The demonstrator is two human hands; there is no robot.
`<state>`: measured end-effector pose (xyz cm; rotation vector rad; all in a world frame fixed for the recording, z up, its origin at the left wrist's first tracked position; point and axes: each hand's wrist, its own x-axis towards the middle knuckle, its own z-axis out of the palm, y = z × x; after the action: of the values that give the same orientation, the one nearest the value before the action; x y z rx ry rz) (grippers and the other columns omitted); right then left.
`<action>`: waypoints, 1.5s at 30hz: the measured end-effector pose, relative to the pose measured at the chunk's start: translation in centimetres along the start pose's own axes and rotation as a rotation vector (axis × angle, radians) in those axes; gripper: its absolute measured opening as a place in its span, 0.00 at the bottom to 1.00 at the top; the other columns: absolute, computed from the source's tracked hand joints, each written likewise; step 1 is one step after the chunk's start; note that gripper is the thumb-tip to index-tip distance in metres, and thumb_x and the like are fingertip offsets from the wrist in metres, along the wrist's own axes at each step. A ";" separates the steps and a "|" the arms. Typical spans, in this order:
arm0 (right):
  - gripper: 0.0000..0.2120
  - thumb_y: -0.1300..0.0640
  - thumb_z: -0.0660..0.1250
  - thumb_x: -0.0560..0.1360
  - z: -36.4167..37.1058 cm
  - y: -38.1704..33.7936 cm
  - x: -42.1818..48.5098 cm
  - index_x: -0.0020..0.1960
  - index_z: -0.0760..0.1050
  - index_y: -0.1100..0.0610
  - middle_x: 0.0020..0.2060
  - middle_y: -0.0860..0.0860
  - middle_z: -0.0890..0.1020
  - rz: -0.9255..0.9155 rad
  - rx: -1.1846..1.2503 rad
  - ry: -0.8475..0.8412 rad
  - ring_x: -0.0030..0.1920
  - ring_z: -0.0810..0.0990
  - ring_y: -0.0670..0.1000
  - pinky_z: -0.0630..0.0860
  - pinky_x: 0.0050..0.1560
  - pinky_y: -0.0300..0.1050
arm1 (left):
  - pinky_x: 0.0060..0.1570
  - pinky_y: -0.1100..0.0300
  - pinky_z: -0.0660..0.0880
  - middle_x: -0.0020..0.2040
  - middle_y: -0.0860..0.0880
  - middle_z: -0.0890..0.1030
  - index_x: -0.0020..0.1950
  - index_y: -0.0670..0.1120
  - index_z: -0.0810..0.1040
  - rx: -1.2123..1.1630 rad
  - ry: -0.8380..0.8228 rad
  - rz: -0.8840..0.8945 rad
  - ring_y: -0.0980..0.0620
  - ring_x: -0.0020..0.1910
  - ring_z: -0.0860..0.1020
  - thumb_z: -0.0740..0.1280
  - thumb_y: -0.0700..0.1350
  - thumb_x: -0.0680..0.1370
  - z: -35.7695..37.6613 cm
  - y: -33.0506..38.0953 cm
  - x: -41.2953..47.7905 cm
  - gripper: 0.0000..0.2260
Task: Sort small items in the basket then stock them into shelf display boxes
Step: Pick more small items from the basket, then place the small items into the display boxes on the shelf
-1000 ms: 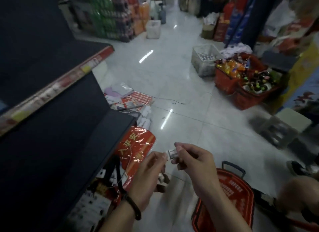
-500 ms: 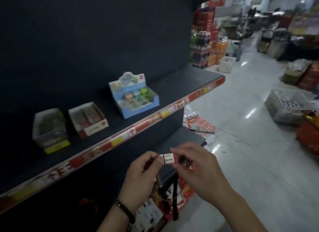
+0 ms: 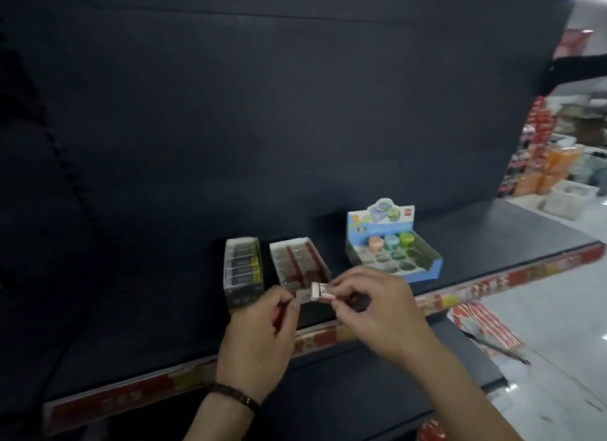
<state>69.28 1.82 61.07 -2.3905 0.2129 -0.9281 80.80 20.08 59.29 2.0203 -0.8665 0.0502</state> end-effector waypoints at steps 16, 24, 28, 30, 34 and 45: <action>0.05 0.57 0.73 0.77 5.1 3.0 11.6 0.46 0.88 0.52 0.47 0.44 0.87 -0.045 -0.242 -0.617 0.51 0.82 0.44 0.78 0.56 0.39 | 0.42 0.56 0.79 0.47 0.60 0.80 0.49 0.58 0.80 0.242 0.273 0.117 0.60 0.45 0.79 0.67 0.51 0.82 4.2 -5.3 3.0 0.03; 0.10 0.64 0.71 0.76 6.0 3.4 11.7 0.46 0.89 0.51 0.45 0.43 0.86 -0.044 -0.230 -0.629 0.38 0.75 0.35 0.69 0.47 0.27 | 0.45 0.58 0.78 0.46 0.58 0.80 0.48 0.54 0.83 0.193 0.287 0.224 0.59 0.45 0.80 0.69 0.46 0.82 4.3 -5.8 3.2 0.05; 0.13 0.63 0.69 0.81 4.8 2.9 12.6 0.54 0.89 0.48 0.56 0.44 0.86 0.060 -0.219 -0.736 0.49 0.82 0.41 0.80 0.54 0.37 | 0.47 0.65 0.76 0.45 0.60 0.80 0.47 0.56 0.80 0.171 0.285 0.208 0.62 0.46 0.79 0.71 0.42 0.80 4.0 -5.5 3.2 0.08; 0.16 0.64 0.66 0.82 4.5 2.5 12.8 0.58 0.88 0.48 0.60 0.46 0.85 0.045 -0.265 -0.785 0.52 0.82 0.45 0.78 0.53 0.37 | 0.46 0.66 0.76 0.44 0.61 0.81 0.49 0.56 0.78 0.120 0.278 0.157 0.62 0.45 0.80 0.72 0.45 0.79 3.7 -5.1 3.1 0.07; 0.17 0.63 0.64 0.83 4.1 2.0 12.2 0.64 0.85 0.49 0.64 0.47 0.81 -0.002 -0.279 -0.763 0.63 0.80 0.48 0.74 0.58 0.38 | 0.33 0.64 0.74 0.39 0.59 0.81 0.54 0.58 0.77 -0.172 0.229 0.001 0.58 0.34 0.79 0.67 0.53 0.82 3.1 -3.7 2.5 0.01; 0.09 0.43 0.77 0.74 3.8 -0.6 4.8 0.54 0.86 0.42 0.43 0.43 0.84 0.057 0.358 -0.419 0.46 0.83 0.45 0.80 0.50 0.45 | 0.26 0.65 0.67 0.31 0.54 0.77 0.66 0.58 0.73 -0.693 0.043 -0.182 0.59 0.27 0.71 0.40 0.73 0.78 1.3 -0.8 2.2 0.33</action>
<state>75.34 2.34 61.86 -2.1661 -0.0436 -0.3821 82.58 18.15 58.74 1.4264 -0.5617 -0.2730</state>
